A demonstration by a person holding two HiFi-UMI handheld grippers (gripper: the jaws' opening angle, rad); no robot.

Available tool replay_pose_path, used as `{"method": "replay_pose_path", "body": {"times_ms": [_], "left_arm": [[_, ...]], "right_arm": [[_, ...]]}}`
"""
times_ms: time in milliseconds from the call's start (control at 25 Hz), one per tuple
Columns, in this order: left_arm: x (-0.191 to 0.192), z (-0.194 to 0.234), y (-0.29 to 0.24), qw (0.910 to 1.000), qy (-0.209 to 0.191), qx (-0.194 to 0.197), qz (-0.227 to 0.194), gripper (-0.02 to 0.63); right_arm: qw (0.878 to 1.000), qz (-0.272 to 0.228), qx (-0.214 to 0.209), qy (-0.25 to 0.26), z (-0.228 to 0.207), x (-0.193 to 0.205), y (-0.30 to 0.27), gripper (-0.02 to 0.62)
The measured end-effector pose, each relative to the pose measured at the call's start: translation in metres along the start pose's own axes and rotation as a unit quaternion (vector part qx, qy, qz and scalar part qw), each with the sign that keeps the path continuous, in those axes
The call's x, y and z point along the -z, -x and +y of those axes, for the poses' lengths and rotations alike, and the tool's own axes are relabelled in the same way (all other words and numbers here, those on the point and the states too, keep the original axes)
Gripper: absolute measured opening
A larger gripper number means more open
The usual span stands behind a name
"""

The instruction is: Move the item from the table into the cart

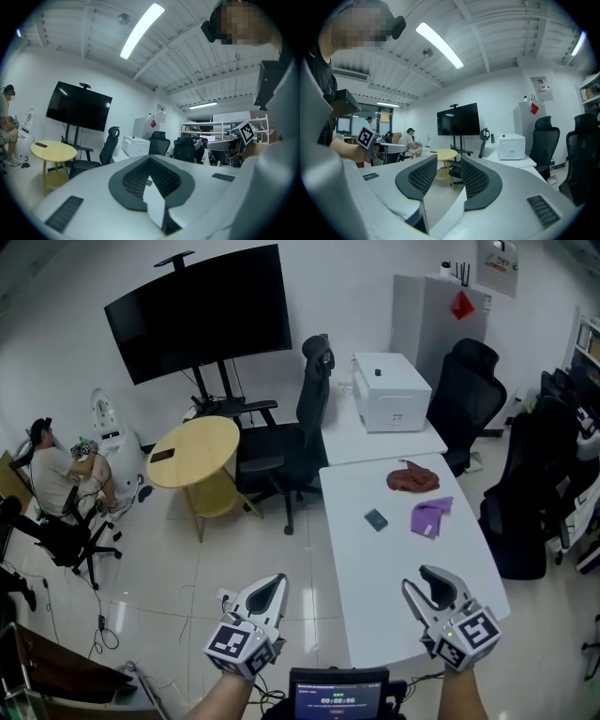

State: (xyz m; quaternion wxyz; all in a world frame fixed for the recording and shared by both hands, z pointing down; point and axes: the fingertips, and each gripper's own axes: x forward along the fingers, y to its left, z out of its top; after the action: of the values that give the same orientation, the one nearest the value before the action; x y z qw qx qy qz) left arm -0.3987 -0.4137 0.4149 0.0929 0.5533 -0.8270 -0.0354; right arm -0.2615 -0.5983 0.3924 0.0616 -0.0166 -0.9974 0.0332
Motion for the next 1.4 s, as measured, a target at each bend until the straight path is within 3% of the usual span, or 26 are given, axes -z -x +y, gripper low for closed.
{"method": "replay_pose_path", "body": {"times_ms": [200,240,400,640,880,1040,1320,1400], "left_arm": [[-0.009,0.028,-0.050,0.9996,-0.009,0.025,0.007,-0.005],[-0.010,0.040,-0.060,0.9996,-0.009,0.025,0.010,-0.005],[-0.019,0.093,-0.100,0.9994,0.001,0.029,0.016,-0.005],[-0.036,0.187,-0.153,0.9946,-0.007,0.101,0.022,-0.005],[-0.050,0.267,-0.219,0.9821,-0.017,0.185,0.030,-0.005],[-0.051,0.286,-0.273,0.9755,-0.007,0.215,0.043,-0.005],[-0.053,0.278,-0.391,0.9662,-0.014,0.250,0.061,-0.005],[-0.056,0.274,-0.423,0.9644,-0.020,0.255,0.065,-0.005]], "right_arm": [[1.000,-0.001,0.012,-0.011,-0.032,0.000,-0.051,0.157],[1.000,-0.001,0.014,-0.014,-0.036,-0.003,-0.064,0.198],[1.000,0.010,0.027,-0.007,-0.042,-0.007,-0.115,0.202],[0.996,0.005,0.082,-0.023,-0.034,-0.018,-0.206,0.202],[0.987,0.017,0.158,-0.028,-0.028,-0.013,-0.293,0.202],[0.983,0.039,0.175,-0.034,-0.052,-0.002,-0.332,0.202],[0.978,0.040,0.202,-0.043,-0.151,0.012,-0.360,0.206],[0.976,0.046,0.207,-0.051,-0.182,0.017,-0.368,0.247]]}}
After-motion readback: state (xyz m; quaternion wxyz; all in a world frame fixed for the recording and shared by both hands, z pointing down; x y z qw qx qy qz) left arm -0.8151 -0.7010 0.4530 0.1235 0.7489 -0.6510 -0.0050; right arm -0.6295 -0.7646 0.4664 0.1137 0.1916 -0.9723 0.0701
